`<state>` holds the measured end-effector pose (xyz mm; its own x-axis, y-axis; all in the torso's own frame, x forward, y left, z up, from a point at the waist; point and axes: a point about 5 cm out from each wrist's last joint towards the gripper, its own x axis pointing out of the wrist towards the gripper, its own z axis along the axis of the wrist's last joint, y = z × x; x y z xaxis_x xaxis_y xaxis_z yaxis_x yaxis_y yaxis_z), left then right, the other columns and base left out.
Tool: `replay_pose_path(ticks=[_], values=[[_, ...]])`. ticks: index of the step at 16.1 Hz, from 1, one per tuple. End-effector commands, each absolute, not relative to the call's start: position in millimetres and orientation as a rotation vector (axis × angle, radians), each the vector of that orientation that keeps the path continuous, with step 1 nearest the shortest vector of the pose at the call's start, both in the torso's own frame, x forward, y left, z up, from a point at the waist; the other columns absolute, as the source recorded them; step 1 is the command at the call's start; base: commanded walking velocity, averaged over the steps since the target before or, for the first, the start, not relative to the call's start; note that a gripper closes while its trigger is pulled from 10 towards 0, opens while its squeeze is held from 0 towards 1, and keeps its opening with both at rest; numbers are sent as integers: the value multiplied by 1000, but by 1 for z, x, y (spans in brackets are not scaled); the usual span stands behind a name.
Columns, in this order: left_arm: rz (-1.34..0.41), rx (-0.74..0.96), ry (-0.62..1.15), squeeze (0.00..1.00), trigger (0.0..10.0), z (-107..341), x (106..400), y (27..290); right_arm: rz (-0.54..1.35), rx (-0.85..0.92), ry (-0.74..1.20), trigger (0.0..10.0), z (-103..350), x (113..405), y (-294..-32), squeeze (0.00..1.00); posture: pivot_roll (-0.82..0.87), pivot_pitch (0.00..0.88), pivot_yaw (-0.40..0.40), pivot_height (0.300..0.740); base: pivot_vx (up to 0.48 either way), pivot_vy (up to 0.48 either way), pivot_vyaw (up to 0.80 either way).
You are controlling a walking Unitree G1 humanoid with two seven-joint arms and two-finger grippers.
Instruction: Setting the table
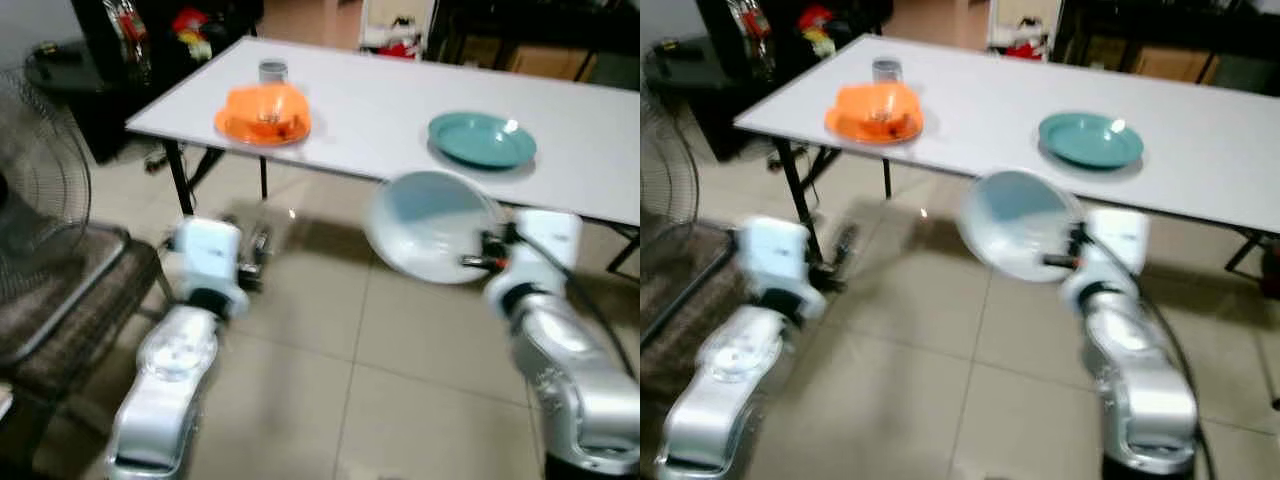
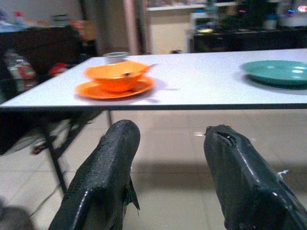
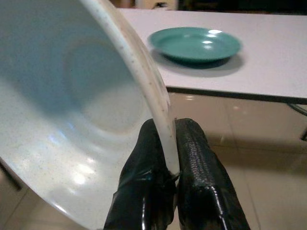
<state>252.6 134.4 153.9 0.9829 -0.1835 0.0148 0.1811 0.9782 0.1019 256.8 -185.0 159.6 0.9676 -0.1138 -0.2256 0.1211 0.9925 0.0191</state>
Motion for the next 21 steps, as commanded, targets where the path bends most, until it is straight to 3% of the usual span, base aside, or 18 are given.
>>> replay_pose_path(ticks=[1, 5, 21], values=[[-145, 119, -47, 0, 10000, 159, 254, 145, -73, 55, 171, 10000, 171, 260, -175, 0, -20, 0, -26, 740, 386, 0, -800], [-145, 110, -34, 0, 10000, 154, 251, 145, -89, 48, 142, 10000, 177, 258, -179, 0, -33, 0, -19, 740, 395, 0, -745], [-196, 149, -14, 0, 10000, 150, 250, 146, -27, 78, 150, 10000, 181, 267, -172, 0, -23, 0, 12, 740, 398, 0, 0]])
